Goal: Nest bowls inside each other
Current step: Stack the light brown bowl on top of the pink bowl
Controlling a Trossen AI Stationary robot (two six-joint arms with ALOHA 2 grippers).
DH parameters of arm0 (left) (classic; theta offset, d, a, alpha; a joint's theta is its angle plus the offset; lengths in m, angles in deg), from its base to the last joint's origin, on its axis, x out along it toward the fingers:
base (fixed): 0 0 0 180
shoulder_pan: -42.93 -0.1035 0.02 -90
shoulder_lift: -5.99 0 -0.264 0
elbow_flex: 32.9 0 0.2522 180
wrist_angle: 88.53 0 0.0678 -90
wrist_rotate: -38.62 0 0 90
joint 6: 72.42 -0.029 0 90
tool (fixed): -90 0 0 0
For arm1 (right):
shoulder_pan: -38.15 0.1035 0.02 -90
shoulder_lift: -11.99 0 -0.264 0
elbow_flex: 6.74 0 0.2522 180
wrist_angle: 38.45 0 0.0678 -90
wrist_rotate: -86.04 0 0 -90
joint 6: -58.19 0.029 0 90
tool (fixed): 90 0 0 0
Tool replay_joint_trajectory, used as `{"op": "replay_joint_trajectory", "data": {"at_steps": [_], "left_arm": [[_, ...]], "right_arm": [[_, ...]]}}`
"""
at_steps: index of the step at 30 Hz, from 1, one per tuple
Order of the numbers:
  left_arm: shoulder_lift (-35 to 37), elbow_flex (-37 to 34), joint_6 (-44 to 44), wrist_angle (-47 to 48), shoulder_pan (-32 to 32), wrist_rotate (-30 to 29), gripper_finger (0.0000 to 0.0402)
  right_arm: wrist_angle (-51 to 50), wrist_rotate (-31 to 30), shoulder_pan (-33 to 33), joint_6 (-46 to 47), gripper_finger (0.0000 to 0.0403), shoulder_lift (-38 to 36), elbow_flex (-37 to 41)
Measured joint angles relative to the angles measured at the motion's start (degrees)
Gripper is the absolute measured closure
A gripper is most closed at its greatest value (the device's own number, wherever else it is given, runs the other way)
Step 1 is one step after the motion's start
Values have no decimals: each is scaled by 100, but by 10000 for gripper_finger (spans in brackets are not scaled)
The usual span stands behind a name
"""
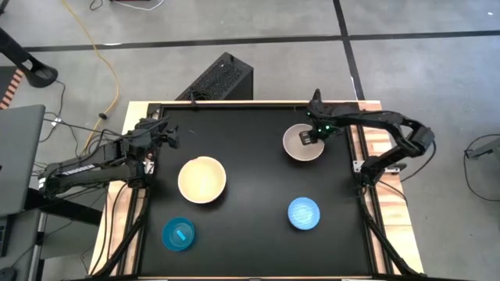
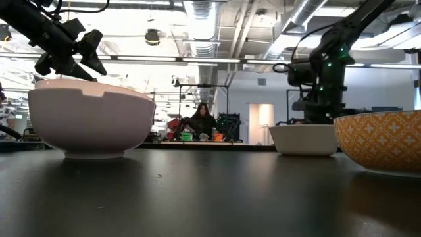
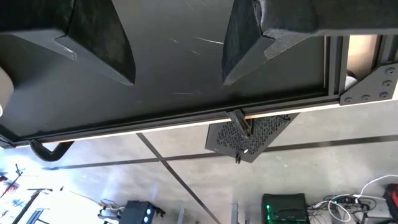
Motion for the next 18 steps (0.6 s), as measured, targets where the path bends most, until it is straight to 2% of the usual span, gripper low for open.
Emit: {"op": "replay_joint_trajectory", "data": {"at_steps": [7, 12, 18], "left_arm": [[0, 2, -2, 3, 0, 1, 173], [0, 2, -12, 48, 0, 2, 173], [0, 2, -46, 48, 0, 2, 173]], "right_arm": [[412, 183, 232, 373, 383, -123, -2], [1007, 257, 445, 855, 393, -469, -56], [1772, 345, 1159, 1322, 399, -487, -697]]}}
